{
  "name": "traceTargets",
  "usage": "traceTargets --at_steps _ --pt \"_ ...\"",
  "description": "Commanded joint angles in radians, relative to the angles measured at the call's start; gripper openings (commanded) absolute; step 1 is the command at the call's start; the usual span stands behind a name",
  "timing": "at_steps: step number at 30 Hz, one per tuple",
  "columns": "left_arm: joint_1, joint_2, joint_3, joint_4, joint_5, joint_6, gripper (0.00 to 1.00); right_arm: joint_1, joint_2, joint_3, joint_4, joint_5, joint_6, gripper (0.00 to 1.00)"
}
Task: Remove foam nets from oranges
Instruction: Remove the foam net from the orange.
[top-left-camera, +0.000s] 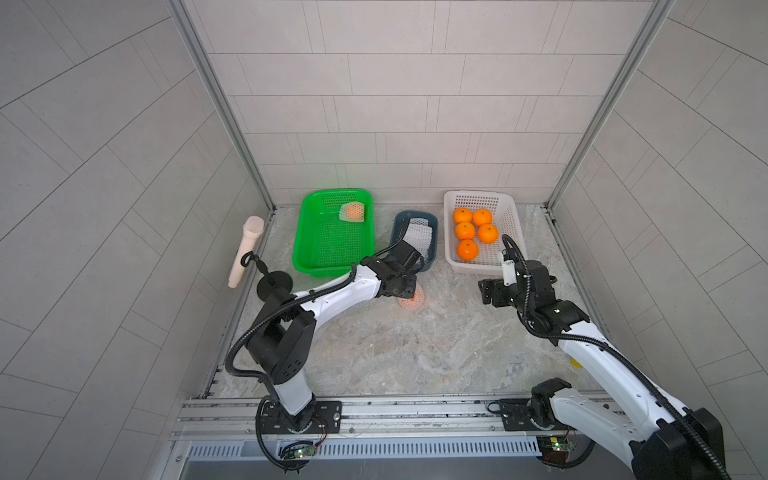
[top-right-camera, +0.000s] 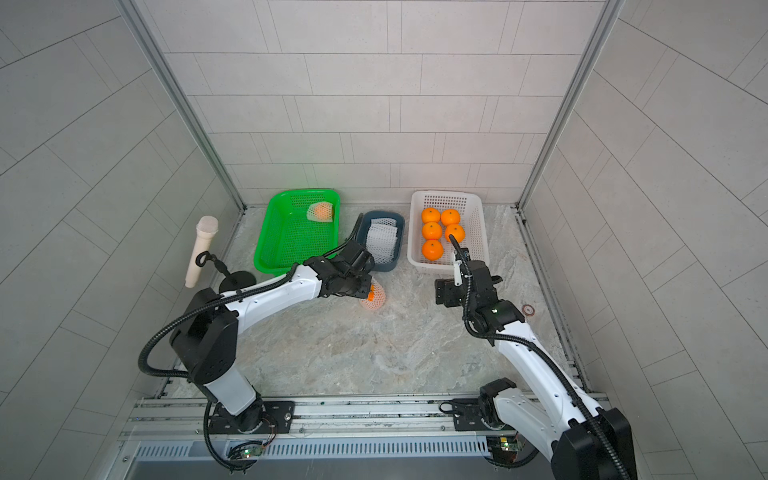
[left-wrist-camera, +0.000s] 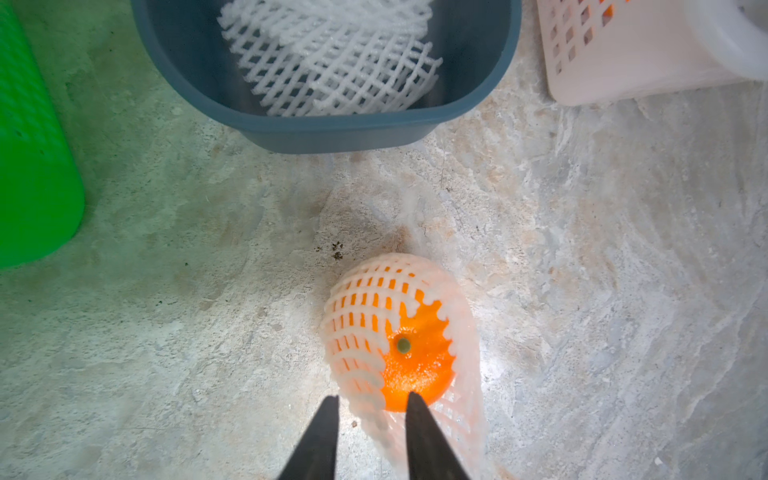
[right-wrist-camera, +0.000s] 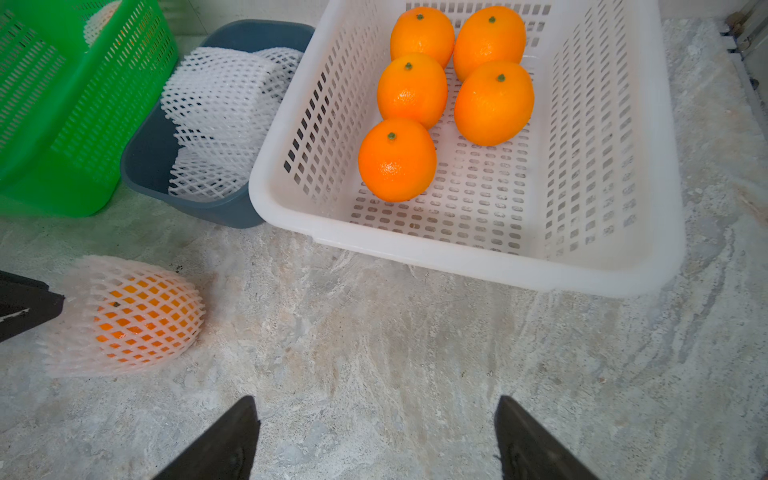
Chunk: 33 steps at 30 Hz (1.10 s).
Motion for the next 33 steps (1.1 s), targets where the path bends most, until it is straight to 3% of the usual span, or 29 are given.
traceTargets --at_steps 1,9,22,33 --pt "0.005 -0.017 -0.006 -0.016 -0.02 0.0 0.4 -0.005 -0.018 -0.012 -0.008 0.009 0.007 0.9" --pt "0.003 0.02 0.002 -0.015 -0.003 -0.001 0.43 -0.005 -0.017 -0.012 -0.008 0.009 0.008 0.9" --pt "0.003 0.057 0.017 -0.023 0.007 0.007 0.34 -0.006 -0.016 -0.011 -0.006 0.007 0.008 0.9" --pt "0.003 0.042 0.02 -0.039 -0.001 0.017 0.13 -0.006 -0.023 -0.012 -0.008 0.007 0.008 0.9"
